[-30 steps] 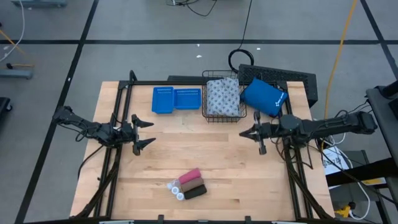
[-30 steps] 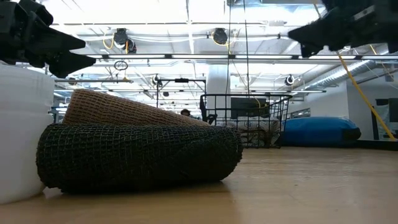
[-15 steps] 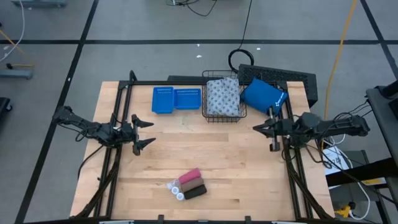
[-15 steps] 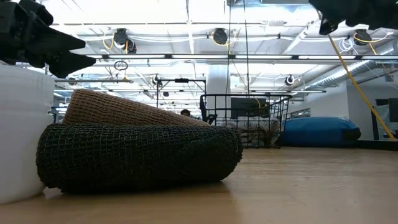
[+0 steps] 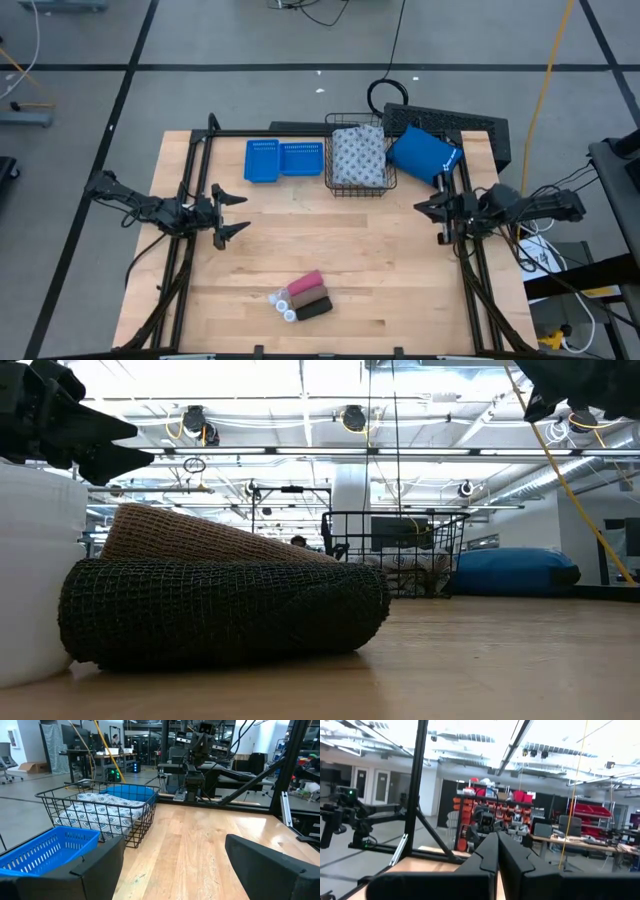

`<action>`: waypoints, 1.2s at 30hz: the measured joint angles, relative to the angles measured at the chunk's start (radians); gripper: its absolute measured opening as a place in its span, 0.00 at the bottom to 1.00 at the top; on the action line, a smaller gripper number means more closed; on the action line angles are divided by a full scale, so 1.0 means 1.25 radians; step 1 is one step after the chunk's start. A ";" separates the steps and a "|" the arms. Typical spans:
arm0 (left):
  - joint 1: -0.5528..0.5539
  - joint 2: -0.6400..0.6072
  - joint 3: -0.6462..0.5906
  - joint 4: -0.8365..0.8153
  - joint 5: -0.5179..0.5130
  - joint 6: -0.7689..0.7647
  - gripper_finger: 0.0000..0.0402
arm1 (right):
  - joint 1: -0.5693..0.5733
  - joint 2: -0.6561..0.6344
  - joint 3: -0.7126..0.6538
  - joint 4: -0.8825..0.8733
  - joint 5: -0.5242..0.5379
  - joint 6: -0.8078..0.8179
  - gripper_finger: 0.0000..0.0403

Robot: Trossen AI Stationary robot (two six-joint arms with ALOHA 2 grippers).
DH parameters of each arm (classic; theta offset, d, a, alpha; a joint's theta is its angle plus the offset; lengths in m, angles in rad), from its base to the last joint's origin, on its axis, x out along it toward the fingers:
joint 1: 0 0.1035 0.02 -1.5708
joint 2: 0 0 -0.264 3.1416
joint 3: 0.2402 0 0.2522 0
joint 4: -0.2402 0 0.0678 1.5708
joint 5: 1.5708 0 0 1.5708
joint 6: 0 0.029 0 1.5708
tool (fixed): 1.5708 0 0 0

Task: Pick & Place Medicine items
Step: Put the transparent pill bottle into the right blue bin

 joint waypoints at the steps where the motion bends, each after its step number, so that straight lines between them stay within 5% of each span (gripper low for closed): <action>1: 0.000 0.000 0.000 0.000 0.000 0.000 0.87 | 0.000 -0.002 -0.010 0.014 0.000 0.000 0.00; 12: 0.000 0.000 0.000 0.000 0.000 0.000 0.88 | 0.000 -0.004 -0.108 0.116 -0.001 0.015 0.00; 36: 0.000 0.000 0.000 0.000 0.000 0.000 0.87 | 0.000 -0.002 -0.111 -0.208 0.001 0.076 0.00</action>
